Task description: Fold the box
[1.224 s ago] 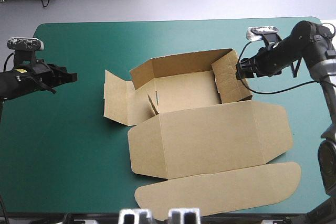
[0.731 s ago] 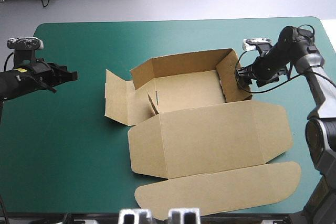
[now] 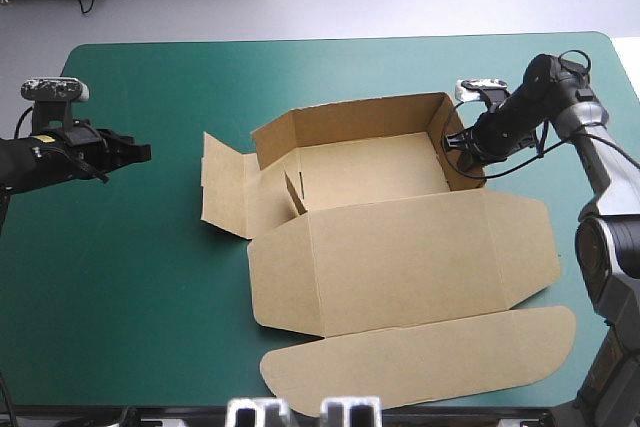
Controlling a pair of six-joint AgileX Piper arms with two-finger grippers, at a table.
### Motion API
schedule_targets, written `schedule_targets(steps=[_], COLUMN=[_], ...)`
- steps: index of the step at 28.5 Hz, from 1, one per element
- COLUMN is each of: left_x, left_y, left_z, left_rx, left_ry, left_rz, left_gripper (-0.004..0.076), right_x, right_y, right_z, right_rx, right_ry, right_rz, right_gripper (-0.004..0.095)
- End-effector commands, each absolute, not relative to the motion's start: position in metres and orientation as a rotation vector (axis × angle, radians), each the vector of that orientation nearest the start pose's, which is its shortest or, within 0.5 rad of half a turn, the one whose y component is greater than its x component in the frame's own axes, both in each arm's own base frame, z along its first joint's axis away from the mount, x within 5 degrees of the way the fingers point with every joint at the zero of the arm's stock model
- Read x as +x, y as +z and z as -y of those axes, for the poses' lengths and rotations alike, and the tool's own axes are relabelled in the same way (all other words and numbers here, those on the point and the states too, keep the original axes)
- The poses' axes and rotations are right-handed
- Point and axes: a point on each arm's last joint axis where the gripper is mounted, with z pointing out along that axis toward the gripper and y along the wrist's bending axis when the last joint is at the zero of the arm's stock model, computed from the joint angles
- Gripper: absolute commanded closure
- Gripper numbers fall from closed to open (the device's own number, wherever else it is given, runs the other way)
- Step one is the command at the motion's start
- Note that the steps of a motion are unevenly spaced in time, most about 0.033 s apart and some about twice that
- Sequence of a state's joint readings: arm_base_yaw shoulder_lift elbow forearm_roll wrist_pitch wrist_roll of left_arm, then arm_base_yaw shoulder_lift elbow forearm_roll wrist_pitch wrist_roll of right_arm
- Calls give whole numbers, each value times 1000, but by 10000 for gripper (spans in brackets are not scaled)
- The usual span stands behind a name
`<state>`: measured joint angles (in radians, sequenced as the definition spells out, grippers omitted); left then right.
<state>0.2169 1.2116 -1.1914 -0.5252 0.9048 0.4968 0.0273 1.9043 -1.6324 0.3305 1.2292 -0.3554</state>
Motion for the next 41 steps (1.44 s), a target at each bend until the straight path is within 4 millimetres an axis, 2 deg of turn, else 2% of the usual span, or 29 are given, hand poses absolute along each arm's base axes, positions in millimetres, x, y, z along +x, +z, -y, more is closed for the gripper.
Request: schedule_targets(steps=[1,3,8,11,14,18,22,28,32,37,41], left_x=[245,245,258,270,283,299,308,319,326,333,331], left_y=[400,399,378,364,349,325,310,308,305,299,304], left_z=[-15,-17,-39,-44,-47,-51,-53,-37,-21,-2,20], left_rx=[93,93,-51,-62,-70,-83,-62,37,127,192,305], left_ry=[-299,-270,-71,-48,-60,-78,-126,-388,-621,-729,-876], left_rz=[-2184,-2190,-2317,-2371,-2422,-2503,-2541,-2460,-2396,-2379,-2315], left_gripper=[734,734,729,699,641,525,456,454,455,455,455], right_x=[388,386,374,362,351,337,330,329,329,329,329], right_y=[294,297,324,345,363,382,395,402,403,404,403], right_z=[-37,-38,-37,-35,-35,-34,-31,-10,-11,-13,-12], right_rx=[-463,-462,-456,-455,-472,-468,-439,-344,-376,-398,-413], right_ry=[406,413,413,395,379,374,460,525,530,553,530], right_rz=[-2807,-2800,-2726,-2670,-2619,-2563,-2500,-2456,-2441,-2422,-2426], right_gripper=[913,928,928,928,928,928,928,928,928,928,928])
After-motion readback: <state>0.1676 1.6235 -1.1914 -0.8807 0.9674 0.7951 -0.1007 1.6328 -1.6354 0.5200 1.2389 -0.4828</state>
